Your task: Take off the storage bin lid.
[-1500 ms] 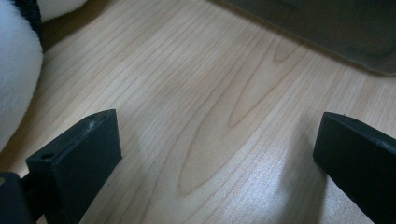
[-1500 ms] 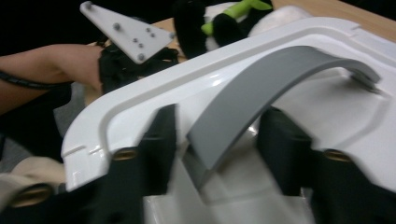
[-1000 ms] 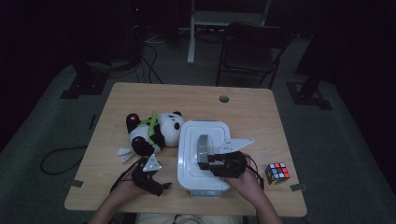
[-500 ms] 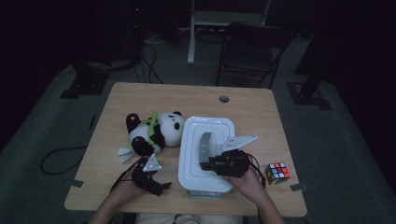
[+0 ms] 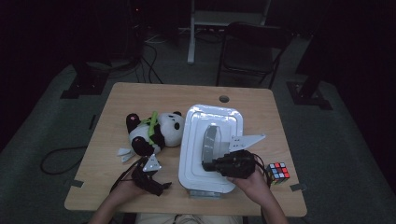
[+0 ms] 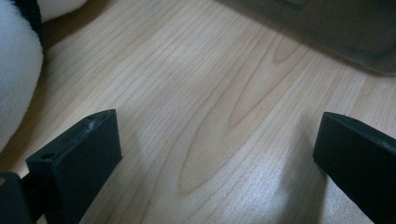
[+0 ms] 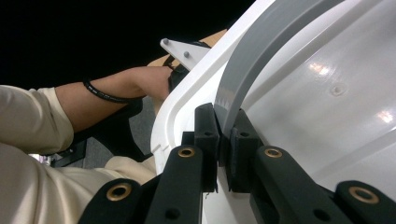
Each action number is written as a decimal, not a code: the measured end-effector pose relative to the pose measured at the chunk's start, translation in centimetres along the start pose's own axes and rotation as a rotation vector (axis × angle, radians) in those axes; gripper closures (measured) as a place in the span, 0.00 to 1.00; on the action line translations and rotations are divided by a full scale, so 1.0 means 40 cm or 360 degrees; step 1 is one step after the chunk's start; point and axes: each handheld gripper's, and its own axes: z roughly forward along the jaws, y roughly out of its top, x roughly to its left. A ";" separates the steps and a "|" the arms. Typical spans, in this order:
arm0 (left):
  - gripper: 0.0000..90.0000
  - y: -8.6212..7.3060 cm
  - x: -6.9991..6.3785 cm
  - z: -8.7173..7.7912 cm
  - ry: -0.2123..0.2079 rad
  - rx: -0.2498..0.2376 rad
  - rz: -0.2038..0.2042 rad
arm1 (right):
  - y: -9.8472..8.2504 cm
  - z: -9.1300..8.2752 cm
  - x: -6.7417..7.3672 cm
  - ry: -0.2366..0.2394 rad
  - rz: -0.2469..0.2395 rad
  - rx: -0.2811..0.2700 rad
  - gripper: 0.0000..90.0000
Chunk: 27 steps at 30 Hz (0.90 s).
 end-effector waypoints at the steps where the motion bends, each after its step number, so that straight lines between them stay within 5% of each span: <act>1: 0.02 0.000 0.000 0.000 0.0000 -0.0001 -0.0001 | 0.002 -0.005 0.001 0.0009 0.0001 -0.0014 0.95; 6: 0.02 0.000 0.000 0.000 -0.0002 -0.0001 -0.0004 | 0.013 -0.030 0.003 -0.0007 -0.0012 -0.0064 0.95; 12: 0.02 0.000 0.000 0.000 -0.0002 0.0000 -0.0002 | 0.022 -0.057 -0.011 -0.0119 -0.0011 -0.0142 0.95; 15: 0.02 0.000 0.000 0.000 -0.0001 0.0001 0.0000 | 0.023 -0.072 -0.037 -0.0228 0.0016 -0.0194 0.95; 27: 0.02 0.000 0.000 0.000 -0.0001 0.0003 0.0000 | 0.035 -0.124 -0.126 -0.0444 0.0080 -0.0327 0.95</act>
